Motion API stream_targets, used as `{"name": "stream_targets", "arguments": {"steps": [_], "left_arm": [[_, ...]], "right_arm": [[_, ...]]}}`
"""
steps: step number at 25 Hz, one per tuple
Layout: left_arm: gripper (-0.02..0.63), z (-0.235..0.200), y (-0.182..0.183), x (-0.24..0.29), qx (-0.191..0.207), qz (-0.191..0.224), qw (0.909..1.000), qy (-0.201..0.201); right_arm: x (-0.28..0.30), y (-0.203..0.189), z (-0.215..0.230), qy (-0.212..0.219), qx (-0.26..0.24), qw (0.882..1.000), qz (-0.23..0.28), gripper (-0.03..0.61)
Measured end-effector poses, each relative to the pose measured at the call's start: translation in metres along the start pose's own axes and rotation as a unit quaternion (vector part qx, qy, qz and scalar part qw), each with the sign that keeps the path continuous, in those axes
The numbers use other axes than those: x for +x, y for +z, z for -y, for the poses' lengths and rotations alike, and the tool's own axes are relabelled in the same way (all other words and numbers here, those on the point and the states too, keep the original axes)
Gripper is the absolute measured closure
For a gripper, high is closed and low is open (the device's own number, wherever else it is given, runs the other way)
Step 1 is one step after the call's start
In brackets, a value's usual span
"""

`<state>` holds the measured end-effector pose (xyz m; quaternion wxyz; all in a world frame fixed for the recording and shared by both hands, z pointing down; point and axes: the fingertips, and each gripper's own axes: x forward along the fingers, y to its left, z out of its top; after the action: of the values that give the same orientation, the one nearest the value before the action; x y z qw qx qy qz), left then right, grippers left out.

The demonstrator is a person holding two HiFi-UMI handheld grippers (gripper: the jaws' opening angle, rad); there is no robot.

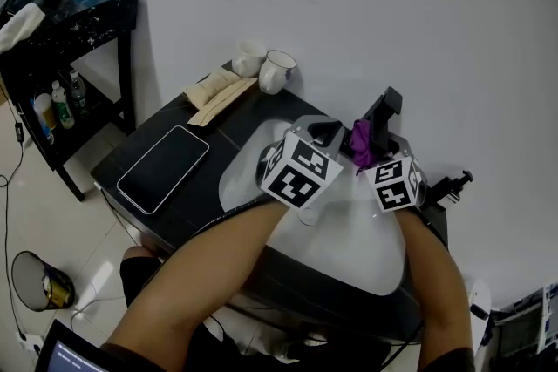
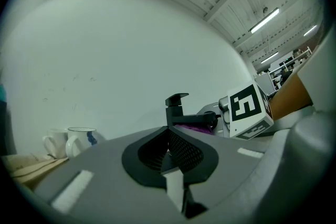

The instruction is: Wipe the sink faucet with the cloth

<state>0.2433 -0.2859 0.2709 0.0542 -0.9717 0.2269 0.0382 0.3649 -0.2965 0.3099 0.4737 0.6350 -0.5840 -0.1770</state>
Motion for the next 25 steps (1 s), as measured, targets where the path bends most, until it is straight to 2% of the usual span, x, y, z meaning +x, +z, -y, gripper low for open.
{"name": "stream_targets", "arguments": {"steps": [5,9,13,19,25], "left_arm": [[0.595,-0.004,-0.001,-0.004,-0.006,0.001,0.9999,0.008],[0.595,-0.010,-0.001,-0.005,-0.013,-0.001,0.9998,0.018],[0.595,-0.010,-0.002,-0.005,-0.012,-0.002,0.9998,0.017],[0.595,-0.014,-0.005,-0.007,-0.009,-0.005,0.9996,0.025],[0.595,-0.018,-0.006,-0.008,-0.013,-0.008,0.9993,0.033]], "right_arm": [[0.006,-0.012,-0.013,0.020,-0.010,0.999,-0.028,0.517],[0.017,-0.028,-0.036,0.067,-0.022,0.996,-0.059,0.517],[0.009,-0.031,-0.035,0.073,-0.035,0.995,-0.058,0.514],[-0.027,-0.031,0.008,0.038,-0.063,0.996,-0.041,0.514],[-0.060,-0.015,0.103,-0.045,-0.018,0.999,-0.021,0.514]]}}
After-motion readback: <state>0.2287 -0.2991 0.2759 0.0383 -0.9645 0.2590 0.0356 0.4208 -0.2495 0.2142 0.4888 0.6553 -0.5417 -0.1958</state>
